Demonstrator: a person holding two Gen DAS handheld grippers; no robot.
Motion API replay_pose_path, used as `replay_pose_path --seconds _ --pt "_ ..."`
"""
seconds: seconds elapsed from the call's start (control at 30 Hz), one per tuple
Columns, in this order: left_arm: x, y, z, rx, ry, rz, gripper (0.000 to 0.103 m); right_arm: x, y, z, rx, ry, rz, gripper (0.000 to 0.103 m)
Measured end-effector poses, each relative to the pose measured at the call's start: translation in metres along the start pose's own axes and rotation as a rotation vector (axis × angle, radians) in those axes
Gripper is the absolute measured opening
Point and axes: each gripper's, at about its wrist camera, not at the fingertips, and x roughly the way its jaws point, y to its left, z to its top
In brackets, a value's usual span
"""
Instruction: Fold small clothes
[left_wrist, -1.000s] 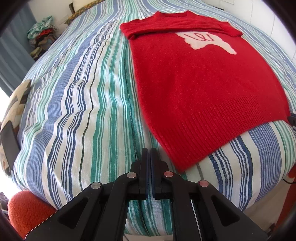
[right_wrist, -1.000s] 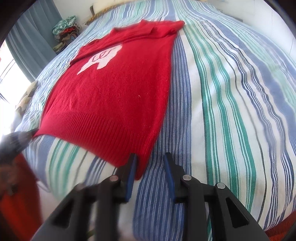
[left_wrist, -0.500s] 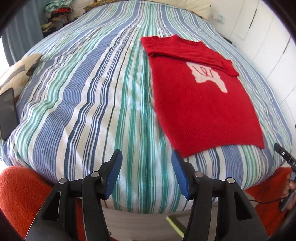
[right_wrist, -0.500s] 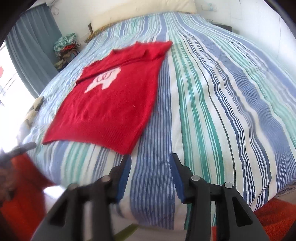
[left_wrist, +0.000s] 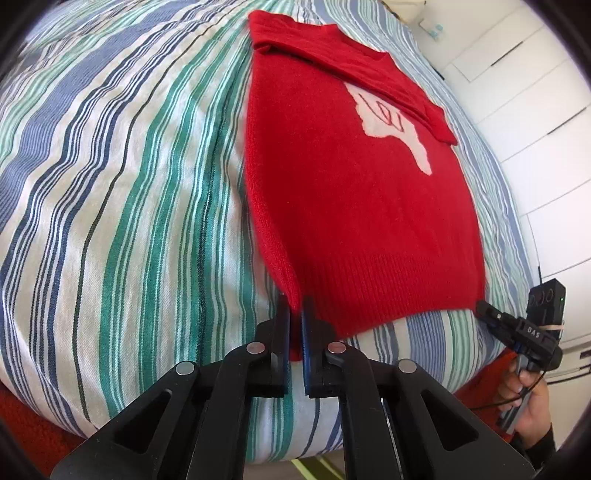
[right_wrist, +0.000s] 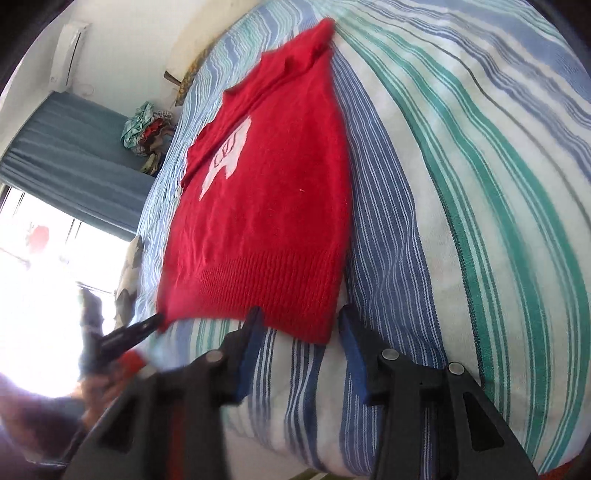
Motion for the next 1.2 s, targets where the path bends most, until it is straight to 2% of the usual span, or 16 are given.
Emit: replay_pose_path --seconds 0.03,0.1,0.27,0.37,0.47,0.53,0.63,0.77,0.97,1.07,1.17,1.2 --pt "-0.003 -0.001 0.0 0.001 -0.008 -0.003 0.002 0.0 -0.002 0.001 0.011 -0.001 -0.003 0.004" --pt "-0.014 0.001 0.0 -0.019 -0.028 -0.03 0.002 -0.005 -0.007 0.003 0.036 -0.018 0.01 0.005" --pt "-0.045 0.004 0.017 -0.079 -0.081 -0.148 0.001 -0.036 0.004 0.009 0.025 -0.14 0.05 0.005" --pt "-0.054 0.0 0.059 -0.1 -0.121 -0.2 0.001 -0.047 0.019 0.029 0.007 -0.204 0.076 0.005" --pt "-0.05 -0.005 0.12 -0.105 -0.162 -0.202 0.001 -0.048 0.036 0.074 -0.027 -0.262 0.078 0.005" --pt "-0.04 -0.008 0.165 -0.101 -0.193 -0.169 0.001 -0.04 0.047 0.111 -0.049 -0.295 0.055 0.005" --pt "-0.016 -0.004 0.232 -0.147 -0.209 -0.152 0.001 -0.016 0.056 0.173 -0.064 -0.334 0.023 0.005" --pt "0.02 0.0 0.304 -0.183 -0.219 -0.107 0.001 0.027 0.055 0.254 -0.046 -0.357 -0.014 0.005" --pt "0.072 0.007 0.373 -0.206 -0.205 -0.052 0.002 0.084 0.056 0.349 -0.058 -0.352 -0.054 0.005" --pt "0.099 0.013 0.392 -0.227 -0.191 0.0 0.004 0.111 0.046 0.377 -0.048 -0.326 -0.081 0.005" --pt "0.107 0.019 0.405 -0.255 -0.221 0.071 0.016 0.138 0.029 0.393 -0.025 -0.28 -0.076 0.007" --pt "0.103 0.02 0.409 -0.249 -0.246 0.113 0.032 0.144 0.026 0.397 -0.02 -0.271 -0.081 0.01"
